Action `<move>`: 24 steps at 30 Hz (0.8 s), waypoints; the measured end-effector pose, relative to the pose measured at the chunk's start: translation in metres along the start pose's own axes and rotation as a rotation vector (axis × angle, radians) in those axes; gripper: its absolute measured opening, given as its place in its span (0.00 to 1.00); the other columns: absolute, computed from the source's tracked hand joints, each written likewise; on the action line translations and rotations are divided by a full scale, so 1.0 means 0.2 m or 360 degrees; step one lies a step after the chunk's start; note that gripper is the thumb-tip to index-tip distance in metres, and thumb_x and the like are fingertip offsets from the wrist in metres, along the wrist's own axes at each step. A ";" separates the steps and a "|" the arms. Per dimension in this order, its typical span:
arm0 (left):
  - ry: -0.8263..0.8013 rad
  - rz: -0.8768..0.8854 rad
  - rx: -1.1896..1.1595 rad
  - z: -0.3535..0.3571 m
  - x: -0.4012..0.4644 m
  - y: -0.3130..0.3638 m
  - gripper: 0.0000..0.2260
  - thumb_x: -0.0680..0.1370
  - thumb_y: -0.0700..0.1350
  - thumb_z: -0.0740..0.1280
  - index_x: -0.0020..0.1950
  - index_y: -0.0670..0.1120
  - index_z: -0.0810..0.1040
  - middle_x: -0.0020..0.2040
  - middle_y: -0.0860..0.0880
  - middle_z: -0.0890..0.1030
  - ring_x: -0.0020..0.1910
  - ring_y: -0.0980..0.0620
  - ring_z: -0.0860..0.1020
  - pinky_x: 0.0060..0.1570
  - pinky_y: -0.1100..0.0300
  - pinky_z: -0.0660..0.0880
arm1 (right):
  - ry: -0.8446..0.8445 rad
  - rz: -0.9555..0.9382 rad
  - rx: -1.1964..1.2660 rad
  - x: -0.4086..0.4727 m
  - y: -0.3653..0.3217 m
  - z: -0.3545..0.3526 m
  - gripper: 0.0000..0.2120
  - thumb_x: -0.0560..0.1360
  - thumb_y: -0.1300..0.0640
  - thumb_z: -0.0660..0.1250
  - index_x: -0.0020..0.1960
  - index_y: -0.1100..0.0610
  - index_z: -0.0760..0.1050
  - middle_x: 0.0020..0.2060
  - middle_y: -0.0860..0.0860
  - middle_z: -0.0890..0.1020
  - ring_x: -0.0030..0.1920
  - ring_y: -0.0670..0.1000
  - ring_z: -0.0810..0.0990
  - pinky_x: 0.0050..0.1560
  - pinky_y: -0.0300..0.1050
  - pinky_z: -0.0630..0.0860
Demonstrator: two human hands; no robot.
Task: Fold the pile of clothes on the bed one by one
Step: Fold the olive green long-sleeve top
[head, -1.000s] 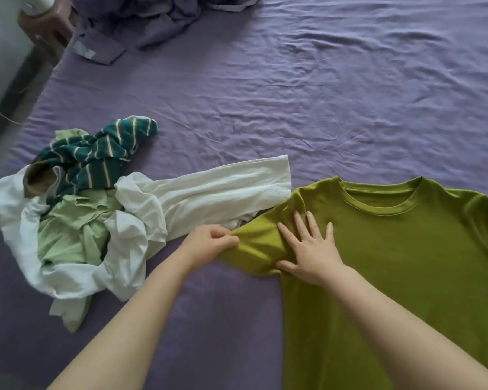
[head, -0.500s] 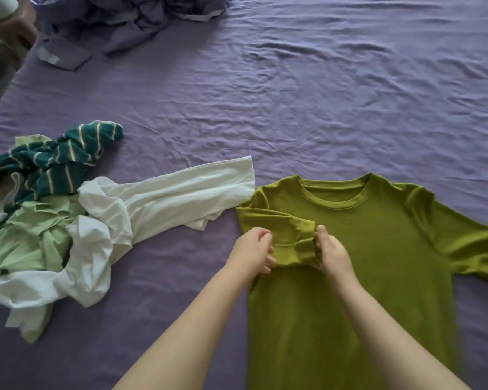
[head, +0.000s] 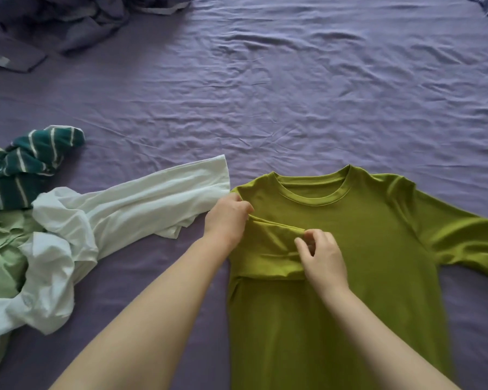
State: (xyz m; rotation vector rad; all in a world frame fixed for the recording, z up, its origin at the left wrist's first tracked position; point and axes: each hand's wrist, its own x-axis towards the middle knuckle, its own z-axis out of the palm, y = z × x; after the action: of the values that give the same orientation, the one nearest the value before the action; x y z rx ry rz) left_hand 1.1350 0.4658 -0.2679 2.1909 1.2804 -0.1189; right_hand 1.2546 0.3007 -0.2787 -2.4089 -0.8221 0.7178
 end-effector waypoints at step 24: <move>0.0075 0.0449 0.0159 0.20 -0.16 0.12 0.10 0.75 0.49 0.69 0.53 0.45 0.80 0.51 0.46 0.78 0.54 0.45 0.74 0.48 0.53 0.71 | 0.0015 -0.0017 -0.0199 0.18 0.00 -0.01 0.06 0.76 0.54 0.64 0.51 0.51 0.79 0.48 0.51 0.81 0.52 0.54 0.76 0.54 0.48 0.67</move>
State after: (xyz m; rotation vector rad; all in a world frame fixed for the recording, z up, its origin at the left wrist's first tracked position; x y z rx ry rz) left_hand 1.1460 0.4118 -0.2799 2.4486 0.9950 -0.0197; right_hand 1.2797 0.3243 -0.2880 -2.5144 -0.9002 0.6688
